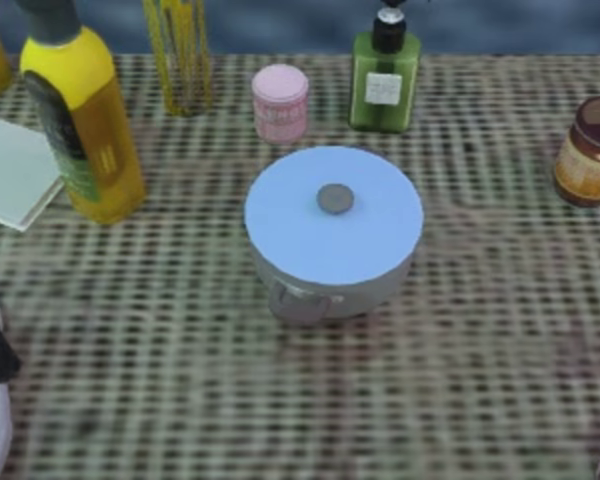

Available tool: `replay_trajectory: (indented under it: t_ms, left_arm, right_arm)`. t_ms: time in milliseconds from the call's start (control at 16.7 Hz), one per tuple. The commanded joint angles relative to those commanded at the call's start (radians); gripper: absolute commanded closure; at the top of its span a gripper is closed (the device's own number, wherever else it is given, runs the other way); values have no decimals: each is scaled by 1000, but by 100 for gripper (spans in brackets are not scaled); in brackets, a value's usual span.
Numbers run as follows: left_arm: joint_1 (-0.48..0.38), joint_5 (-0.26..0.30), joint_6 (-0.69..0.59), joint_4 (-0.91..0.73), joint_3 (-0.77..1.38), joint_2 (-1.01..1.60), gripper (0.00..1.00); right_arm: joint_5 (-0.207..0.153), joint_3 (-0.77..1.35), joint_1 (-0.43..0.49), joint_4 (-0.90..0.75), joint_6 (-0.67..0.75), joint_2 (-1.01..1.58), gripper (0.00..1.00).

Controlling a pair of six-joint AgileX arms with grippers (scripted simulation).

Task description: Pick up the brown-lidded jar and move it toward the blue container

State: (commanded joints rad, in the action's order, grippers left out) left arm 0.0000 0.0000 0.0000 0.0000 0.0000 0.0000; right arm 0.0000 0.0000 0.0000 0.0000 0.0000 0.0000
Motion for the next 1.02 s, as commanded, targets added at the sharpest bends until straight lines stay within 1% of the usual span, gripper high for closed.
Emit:
replay_trajectory:
  t_ms: [240, 420, 660, 1020]
  left_arm:
    - [0, 0, 0, 0, 0, 0, 0]
    - [0, 0, 0, 0, 0, 0, 0]
    - [0, 0, 0, 0, 0, 0, 0]
    - [0, 0, 0, 0, 0, 0, 0]
  right_arm:
    - [0, 28, 0, -14, -2, 27, 0]
    - [1, 138, -2, -77, -9, 142, 0]
    - [4, 383, -7, -235, -27, 414, 0]
    - [5, 890, -11, -582, -70, 992, 0]
